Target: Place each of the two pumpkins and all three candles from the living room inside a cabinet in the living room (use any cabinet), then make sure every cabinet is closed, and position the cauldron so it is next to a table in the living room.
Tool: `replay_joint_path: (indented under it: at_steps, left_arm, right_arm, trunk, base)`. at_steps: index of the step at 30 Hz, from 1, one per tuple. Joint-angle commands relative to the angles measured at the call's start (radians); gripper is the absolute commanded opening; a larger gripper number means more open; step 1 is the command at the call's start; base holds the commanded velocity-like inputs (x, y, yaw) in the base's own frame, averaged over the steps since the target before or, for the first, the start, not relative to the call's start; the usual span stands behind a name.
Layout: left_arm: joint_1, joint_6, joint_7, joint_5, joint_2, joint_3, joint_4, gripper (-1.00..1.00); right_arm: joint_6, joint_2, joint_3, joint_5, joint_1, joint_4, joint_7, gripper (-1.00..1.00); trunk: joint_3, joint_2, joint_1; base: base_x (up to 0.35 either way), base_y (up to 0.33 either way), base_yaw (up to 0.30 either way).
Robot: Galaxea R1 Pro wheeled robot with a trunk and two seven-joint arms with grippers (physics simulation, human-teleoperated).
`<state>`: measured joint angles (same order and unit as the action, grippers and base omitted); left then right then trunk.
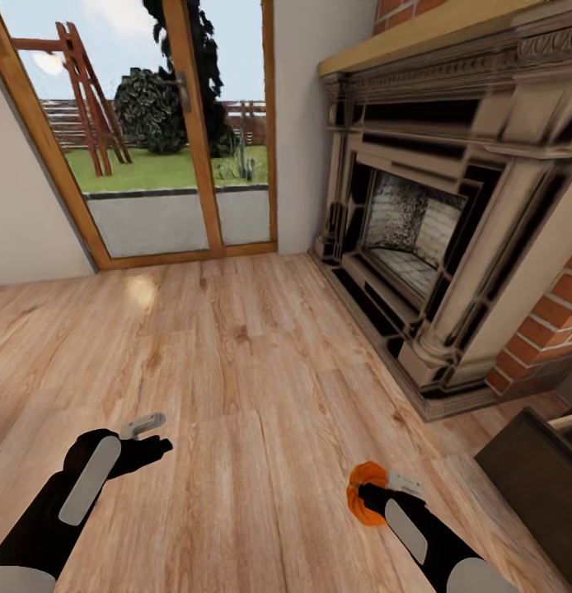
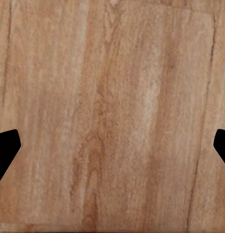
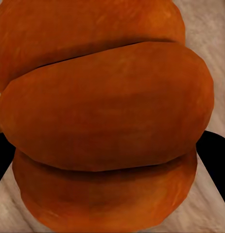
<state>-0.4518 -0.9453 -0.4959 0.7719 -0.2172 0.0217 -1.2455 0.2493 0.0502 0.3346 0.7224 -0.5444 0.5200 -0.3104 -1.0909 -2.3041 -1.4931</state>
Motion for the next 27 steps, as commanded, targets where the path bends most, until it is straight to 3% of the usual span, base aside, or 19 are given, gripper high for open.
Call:
replay_joint_path:
  at_steps: [1,23,27]
  left_arm:
    - [-0.001,-0.001,-0.011,0.01,-0.001,0.002,-0.001,1.0]
    - [-0.001,-0.001,-0.015,0.01,-0.001,0.003,0.002,1.0]
    - [-0.001,-0.001,-0.015,0.013,-0.001,0.004,0.003,1.0]
  right_arm:
    - [-0.002,0.001,0.009,0.01,0.0,0.002,-0.01,-1.0]
    - [-0.014,-0.003,0.012,0.008,0.0,0.003,-0.013,-1.0]
    - [-0.018,-0.003,0.038,0.008,0.0,0.003,-0.016,-1.0]
  trunk:
    - [0.002,0.007,0.004]
    - [0.051,0.161,0.088]
    - [0.062,0.189,0.104]
  base:
    - [0.0,0.0,0.186]
    - [-0.078,0.0,0.234]
    - [-0.004,0.0,0.279]
